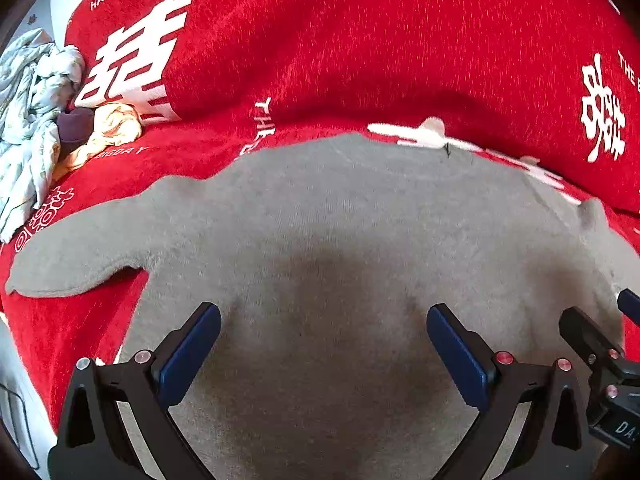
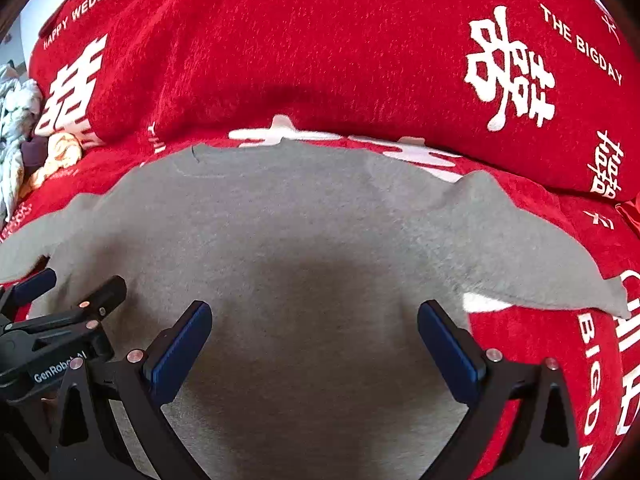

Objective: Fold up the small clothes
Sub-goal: 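Position both grippers over the grey sweater body, then grasp the grey sweater sleeve cuff with the right gripper and lift it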

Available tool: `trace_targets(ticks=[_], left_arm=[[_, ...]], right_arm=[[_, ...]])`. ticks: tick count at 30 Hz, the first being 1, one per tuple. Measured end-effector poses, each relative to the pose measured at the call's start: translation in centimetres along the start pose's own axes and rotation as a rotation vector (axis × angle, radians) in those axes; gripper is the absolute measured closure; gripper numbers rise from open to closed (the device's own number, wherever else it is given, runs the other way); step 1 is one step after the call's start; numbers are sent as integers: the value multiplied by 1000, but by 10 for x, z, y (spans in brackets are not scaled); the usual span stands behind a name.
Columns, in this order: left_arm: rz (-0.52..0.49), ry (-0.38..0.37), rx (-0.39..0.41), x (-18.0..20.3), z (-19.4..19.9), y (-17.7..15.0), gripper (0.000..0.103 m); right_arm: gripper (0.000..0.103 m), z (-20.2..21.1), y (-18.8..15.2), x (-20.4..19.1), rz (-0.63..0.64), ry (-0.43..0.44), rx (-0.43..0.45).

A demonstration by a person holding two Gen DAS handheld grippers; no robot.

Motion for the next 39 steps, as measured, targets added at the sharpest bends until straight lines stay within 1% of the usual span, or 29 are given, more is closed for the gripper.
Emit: trace_targets(ticks=[1,5,6,13,22,27,31,36,39], left_arm=[[1,-2,-4,1,1,2,0],[-37,-7,-27,14,2,7,0],[-46,-6,-23,18,3,8,0],[-107,-2,1,50,15,16,0],[-176,6,33,95,28,20,0],[-209,2,35,117,33,23,0],[-234,-12,33,140,39,27,0],[-269,-41,13,177,45,25,0],[-296,-44,14,198,48,24,0]], right_arm=[[1,2,0,3,10,-19,1],[1,7,4,18,-30,-25,14],[1,7,4,22,-42,-29,5],[1,18,7,49,-99,-28,34],[1,30,4,89,-130,-66,47],[1,38,1,114,-155,-80,53],[1,47,-3,140,-179,-107,64],[1,56,-10,179,-248,-137,73],[1,64,-15,205,-286,-158,78]])
Point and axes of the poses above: each gripper's, at about its wrist camera, not at the fingertips, and z roughly against the way its jaws point, x to its right, y to its top, the point moved 6 cm from there along -z, roughly the way its jaws point, and after that the axes turned 12 degrees about y, right-handed, at the moved point
